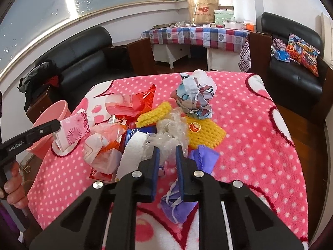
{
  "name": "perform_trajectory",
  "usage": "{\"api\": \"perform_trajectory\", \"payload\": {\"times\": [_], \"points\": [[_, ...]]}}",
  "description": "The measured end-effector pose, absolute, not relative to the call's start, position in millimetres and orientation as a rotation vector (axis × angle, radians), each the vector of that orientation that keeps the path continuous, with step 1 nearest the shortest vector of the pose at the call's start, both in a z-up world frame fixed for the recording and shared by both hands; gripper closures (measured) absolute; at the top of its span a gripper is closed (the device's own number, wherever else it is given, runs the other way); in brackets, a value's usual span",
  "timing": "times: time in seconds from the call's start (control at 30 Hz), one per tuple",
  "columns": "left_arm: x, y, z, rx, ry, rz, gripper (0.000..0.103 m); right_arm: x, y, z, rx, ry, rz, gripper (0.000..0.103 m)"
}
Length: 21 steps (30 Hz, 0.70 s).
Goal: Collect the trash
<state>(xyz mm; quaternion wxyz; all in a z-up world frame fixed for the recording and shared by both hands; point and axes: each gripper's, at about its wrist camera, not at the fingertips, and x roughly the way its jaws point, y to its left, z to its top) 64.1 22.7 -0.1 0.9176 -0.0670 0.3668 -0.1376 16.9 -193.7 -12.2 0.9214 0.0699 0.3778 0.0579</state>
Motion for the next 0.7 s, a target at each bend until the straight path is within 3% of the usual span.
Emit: {"api": "perform_trajectory", "payload": {"times": [0.5,0.57,0.63,0.7], "points": [[60.2,19.8,-13.7,-0.137,0.806,-0.288,0.094,1.9,-193.4,6.0,0.141,0.716,0.135,0.091],[58.6,19.8,-15.7,-0.137,0.813,-0.293,0.089,2.4,-194.3,5.5,0.142,0.717,0.135,0.091],[55.8,18.8,-14.1,-0.123,0.807,-0.292,0.074,2.3,-194.7,5.2,0.147,0.716,0.137,0.091],[53.8,18.1,-11.6,-0.103,0.794,-0.282,0.069,1.4,-194.4,5.2,0.149,0.714,0.141,0.091]]}}
